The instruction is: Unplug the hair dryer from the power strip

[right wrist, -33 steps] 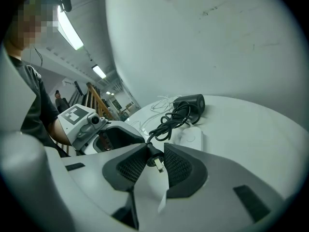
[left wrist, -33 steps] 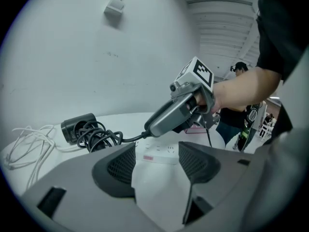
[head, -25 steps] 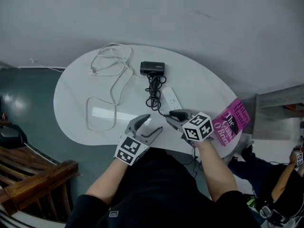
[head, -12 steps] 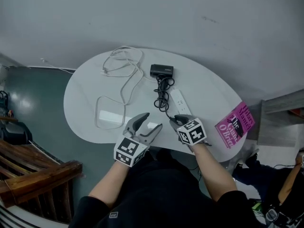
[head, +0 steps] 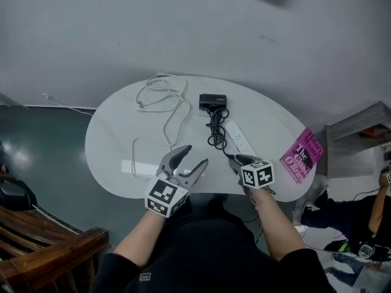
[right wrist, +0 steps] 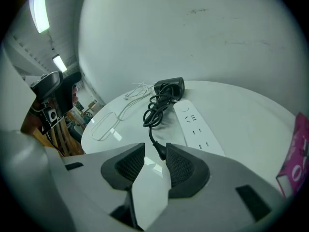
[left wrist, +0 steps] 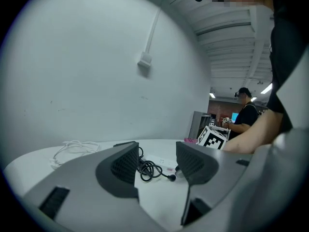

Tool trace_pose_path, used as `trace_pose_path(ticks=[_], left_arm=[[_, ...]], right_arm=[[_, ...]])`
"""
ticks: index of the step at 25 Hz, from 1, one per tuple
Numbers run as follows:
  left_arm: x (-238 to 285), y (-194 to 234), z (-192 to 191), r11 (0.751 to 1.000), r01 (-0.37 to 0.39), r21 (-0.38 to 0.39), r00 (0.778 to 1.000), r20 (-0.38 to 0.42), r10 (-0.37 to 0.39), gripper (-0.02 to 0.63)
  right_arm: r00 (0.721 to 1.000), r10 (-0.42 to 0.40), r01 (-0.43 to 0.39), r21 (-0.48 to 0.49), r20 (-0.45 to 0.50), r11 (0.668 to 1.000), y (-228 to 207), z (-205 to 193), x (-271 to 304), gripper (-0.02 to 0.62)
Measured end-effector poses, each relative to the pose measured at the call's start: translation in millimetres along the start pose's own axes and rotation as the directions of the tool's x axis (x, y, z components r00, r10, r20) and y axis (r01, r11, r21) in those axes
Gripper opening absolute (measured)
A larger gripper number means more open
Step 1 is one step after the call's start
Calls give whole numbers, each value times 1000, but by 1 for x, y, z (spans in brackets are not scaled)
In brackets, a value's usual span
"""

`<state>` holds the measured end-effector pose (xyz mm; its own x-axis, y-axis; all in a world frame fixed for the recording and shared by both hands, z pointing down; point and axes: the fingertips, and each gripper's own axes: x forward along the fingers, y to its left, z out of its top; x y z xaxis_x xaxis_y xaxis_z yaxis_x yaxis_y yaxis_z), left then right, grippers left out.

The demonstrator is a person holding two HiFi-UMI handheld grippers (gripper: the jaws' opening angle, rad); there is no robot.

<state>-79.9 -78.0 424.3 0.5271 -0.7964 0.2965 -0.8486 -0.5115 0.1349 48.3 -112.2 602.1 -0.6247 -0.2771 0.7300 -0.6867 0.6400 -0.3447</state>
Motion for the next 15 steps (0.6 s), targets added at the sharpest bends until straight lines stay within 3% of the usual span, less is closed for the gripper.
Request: trace_pose_path(ticks=[3, 7, 15], left_arm=[[-17, 8, 11, 999, 39, 30, 999, 21, -39, 240], [-35, 15, 23, 995, 82, 60, 996, 38, -85, 227], [-52, 17, 54, 991, 119, 63, 988, 91, -125, 180]], right_arm=[[994, -57, 50, 76, 90, 996, 7, 9, -17, 141], [964, -126, 96, 135, 235, 986, 26, 31, -49, 141], [883, -152, 127, 84, 443, 988, 78, 77, -123, 124]])
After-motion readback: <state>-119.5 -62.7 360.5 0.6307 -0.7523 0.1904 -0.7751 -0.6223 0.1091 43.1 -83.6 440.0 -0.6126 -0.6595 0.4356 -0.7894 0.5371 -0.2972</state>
